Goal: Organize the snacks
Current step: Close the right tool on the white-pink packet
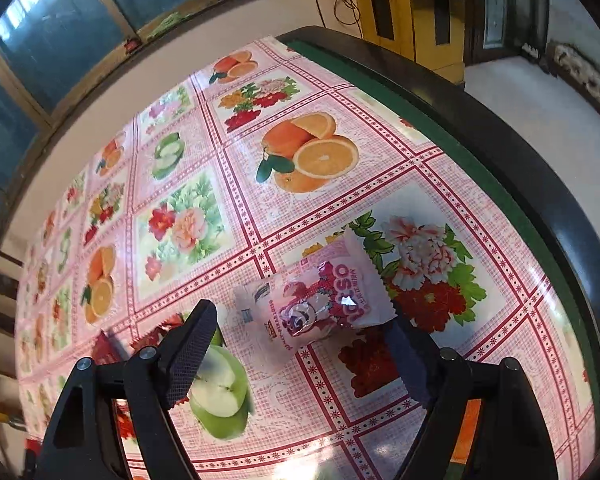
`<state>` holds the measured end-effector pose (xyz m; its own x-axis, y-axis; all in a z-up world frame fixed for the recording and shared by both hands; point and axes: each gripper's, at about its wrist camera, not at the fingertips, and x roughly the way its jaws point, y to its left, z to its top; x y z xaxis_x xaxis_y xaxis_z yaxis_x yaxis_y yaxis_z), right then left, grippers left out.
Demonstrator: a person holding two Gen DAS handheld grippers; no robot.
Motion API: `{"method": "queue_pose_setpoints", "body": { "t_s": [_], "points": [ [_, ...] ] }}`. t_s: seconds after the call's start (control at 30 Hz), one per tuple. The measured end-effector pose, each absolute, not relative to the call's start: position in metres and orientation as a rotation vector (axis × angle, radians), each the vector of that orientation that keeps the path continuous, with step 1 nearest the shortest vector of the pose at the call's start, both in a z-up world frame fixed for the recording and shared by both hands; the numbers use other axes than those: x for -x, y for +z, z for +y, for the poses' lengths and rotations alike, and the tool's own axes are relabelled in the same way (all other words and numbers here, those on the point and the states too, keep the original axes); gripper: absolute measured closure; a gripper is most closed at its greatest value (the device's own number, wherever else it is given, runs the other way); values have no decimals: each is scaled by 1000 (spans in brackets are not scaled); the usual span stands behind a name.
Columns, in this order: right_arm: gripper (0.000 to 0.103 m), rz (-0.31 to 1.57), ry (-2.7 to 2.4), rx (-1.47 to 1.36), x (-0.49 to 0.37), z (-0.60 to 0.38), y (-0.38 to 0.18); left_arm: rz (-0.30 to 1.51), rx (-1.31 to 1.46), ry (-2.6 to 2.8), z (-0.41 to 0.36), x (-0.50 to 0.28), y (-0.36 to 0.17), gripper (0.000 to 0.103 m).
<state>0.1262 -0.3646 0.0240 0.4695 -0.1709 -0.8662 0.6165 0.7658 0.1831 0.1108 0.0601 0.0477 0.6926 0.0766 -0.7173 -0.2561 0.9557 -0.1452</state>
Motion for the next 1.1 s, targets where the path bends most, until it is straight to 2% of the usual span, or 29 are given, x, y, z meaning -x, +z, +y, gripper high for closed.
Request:
{"method": "queue_pose_setpoints", "body": {
  "t_s": [0.1, 0.17, 0.2, 0.27, 0.37, 0.47, 0.57, 0.73, 0.8, 0.87, 1.1],
  "points": [
    [37, 988, -558, -364, -131, -345, 20, 790, 247, 188, 63, -111, 47, 5],
    [56, 967, -586, -276, -127, -337, 18, 794, 254, 189, 65, -112, 46, 5],
    [58, 958, -582, -259, -125, -336, 18, 795, 259, 188, 66, -112, 46, 5],
    [74, 953, -567, -253, -118, -335, 19, 798, 265, 181, 66, -112, 45, 5],
    [84, 948, -508, -240, -110, -331, 19, 808, 256, 175, 64, -113, 43, 5],
    [84, 948, -421, -268, -99, -328, 20, 812, 250, 168, 63, -113, 43, 5],
    [84, 999, -169, -424, -86, -326, 23, 806, 267, 169, 65, -113, 43, 5],
    [83, 927, -209, -459, -75, -347, 46, 810, 258, 161, 63, -113, 43, 5],
    [76, 895, -259, -513, -78, -366, 49, 812, 260, 159, 63, -114, 43, 5],
    [52, 914, -380, -509, -84, -380, 45, 814, 262, 156, 63, -114, 42, 5],
    [43, 863, -450, -785, -100, -412, 26, 812, 243, 146, 58, -113, 43, 5]
  ]
}}
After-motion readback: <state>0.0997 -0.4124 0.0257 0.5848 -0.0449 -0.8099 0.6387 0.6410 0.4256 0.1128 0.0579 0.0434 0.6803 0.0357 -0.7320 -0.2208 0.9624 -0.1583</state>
